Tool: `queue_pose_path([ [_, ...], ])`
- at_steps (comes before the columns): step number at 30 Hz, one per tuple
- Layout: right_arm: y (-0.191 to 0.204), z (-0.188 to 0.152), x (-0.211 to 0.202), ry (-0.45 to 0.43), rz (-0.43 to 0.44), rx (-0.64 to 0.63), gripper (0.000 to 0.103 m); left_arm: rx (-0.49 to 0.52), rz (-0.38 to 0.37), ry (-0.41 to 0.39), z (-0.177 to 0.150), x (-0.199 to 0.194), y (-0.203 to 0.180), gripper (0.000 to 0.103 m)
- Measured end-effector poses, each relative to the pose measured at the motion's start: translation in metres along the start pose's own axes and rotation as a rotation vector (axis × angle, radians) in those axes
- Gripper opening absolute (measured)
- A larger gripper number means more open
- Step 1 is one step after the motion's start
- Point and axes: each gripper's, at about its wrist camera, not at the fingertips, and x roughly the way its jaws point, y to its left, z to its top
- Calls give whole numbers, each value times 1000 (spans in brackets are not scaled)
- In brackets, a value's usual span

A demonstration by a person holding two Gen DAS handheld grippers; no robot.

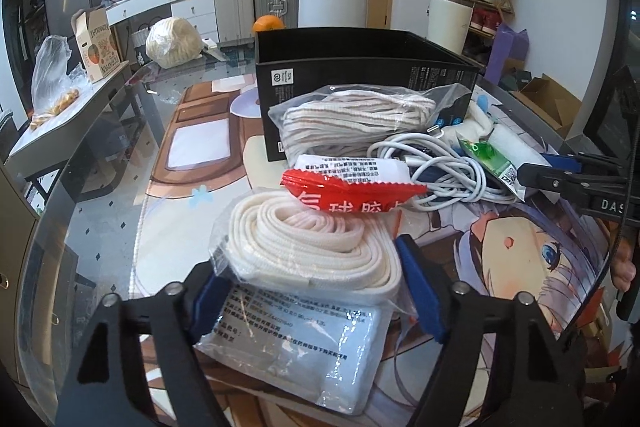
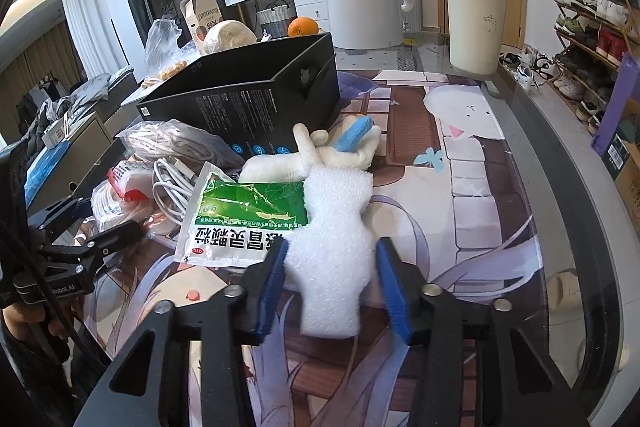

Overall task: Organize soft objects
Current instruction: 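Grasp the bagged white rope coil with the left gripper while the right gripper grasps the white foam piece, then carry the rope coil and foam piece over the black box with both grippers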

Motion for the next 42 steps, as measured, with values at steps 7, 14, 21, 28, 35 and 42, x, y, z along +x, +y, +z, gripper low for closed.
queue_pose_path([
  [7,1,-3,-4,-14,-8,-19,38,-13,5,-34,-4,-7,1,67],
  [14,7,-6,-16,-58,-16,-49,38,-32,-7,-68,-8,-19,5,54],
  [21,15,-6,-28,-98,-11,-72,38,-51,-26,-84,-13,-26,12,26],
  [28,19,-5,-34,-121,-10,-83,38,-61,-44,-109,-15,-32,15,23],
  [35,22,-5,-41,-150,-2,-95,38,-76,-43,-160,-15,-47,19,21],
  [42,29,-2,-50,-187,8,-118,38,-83,-42,-206,-8,-60,21,21],
])
